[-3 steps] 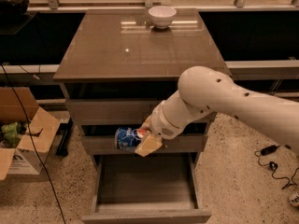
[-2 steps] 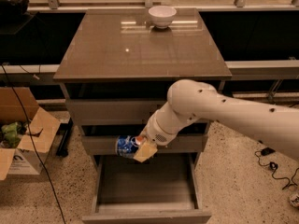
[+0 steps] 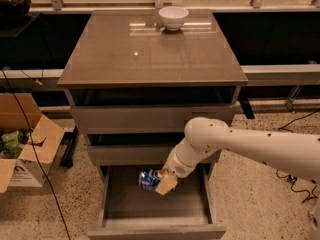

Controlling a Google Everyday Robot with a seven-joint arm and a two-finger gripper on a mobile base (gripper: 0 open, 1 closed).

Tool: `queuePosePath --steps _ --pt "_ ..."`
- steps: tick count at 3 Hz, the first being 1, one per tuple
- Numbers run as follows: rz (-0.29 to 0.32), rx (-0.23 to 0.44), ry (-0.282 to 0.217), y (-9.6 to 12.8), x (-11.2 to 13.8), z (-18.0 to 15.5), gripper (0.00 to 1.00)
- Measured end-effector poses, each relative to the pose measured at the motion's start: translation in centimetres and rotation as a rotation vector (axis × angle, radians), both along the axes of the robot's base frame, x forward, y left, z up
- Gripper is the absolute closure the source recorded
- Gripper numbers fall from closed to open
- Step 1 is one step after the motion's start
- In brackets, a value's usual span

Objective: Place pepsi can into bottom drawer

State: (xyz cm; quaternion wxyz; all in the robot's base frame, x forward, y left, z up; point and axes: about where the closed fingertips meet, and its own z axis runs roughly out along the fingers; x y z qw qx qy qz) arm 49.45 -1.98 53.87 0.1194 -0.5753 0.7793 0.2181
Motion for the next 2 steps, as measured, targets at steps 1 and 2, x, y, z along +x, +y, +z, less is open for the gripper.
queuePosePath --steps 1,2 --pt "-0.094 0.063 0.061 -3.9 0.0 -8.3 1.0" --pt "-0.127 0.097 0.088 -5.8 1.5 -13.2 1.0"
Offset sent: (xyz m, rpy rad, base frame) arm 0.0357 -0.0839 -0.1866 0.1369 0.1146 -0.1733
